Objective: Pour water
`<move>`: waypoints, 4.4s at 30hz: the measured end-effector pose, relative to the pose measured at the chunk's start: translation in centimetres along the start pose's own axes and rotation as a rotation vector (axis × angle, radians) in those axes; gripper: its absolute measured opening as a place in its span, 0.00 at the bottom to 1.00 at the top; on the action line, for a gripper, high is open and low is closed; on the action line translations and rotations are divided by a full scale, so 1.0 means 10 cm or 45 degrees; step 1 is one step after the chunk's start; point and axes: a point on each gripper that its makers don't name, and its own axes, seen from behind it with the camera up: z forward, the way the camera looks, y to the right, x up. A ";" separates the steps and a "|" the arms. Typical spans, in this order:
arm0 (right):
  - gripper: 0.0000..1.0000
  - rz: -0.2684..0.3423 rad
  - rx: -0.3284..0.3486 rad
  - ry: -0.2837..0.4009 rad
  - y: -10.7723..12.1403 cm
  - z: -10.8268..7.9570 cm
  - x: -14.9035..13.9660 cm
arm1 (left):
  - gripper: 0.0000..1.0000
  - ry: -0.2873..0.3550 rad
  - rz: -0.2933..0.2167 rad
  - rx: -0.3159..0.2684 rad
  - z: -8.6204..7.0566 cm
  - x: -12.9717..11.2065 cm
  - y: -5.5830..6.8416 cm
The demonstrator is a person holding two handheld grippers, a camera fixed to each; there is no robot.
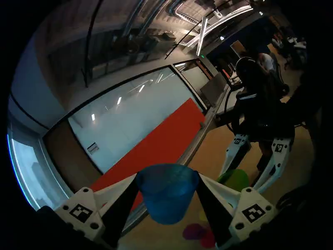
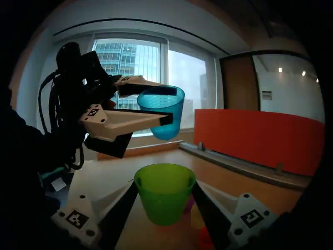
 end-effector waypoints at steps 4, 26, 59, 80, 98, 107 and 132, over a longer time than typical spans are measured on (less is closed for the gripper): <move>0.91 -0.001 0.009 -0.002 -0.02 0.03 0.00 | 0.89 -0.002 0.053 0.012 0.00 0.05 -0.02; 0.90 -0.017 0.038 -0.014 -0.11 0.14 0.01 | 0.89 -0.026 0.291 0.047 0.01 0.10 -0.07; 0.90 -0.018 0.031 -0.010 -0.07 0.16 0.01 | 0.89 -0.055 0.516 0.063 0.01 0.16 -0.07; 0.90 -0.020 0.024 -0.004 -0.05 0.15 0.02 | 0.89 -0.060 0.612 0.075 -0.02 0.17 -0.08; 0.90 -0.019 0.020 0.005 -0.03 0.14 0.03 | 0.89 -0.069 0.704 0.082 0.00 0.20 -0.11; 0.90 -0.020 0.016 0.006 -0.02 0.12 0.04 | 0.89 -0.067 0.740 0.080 0.01 0.23 -0.11; 0.90 -0.025 0.014 0.008 -0.01 0.15 0.04 | 0.89 -0.066 0.909 0.107 0.03 0.32 -0.13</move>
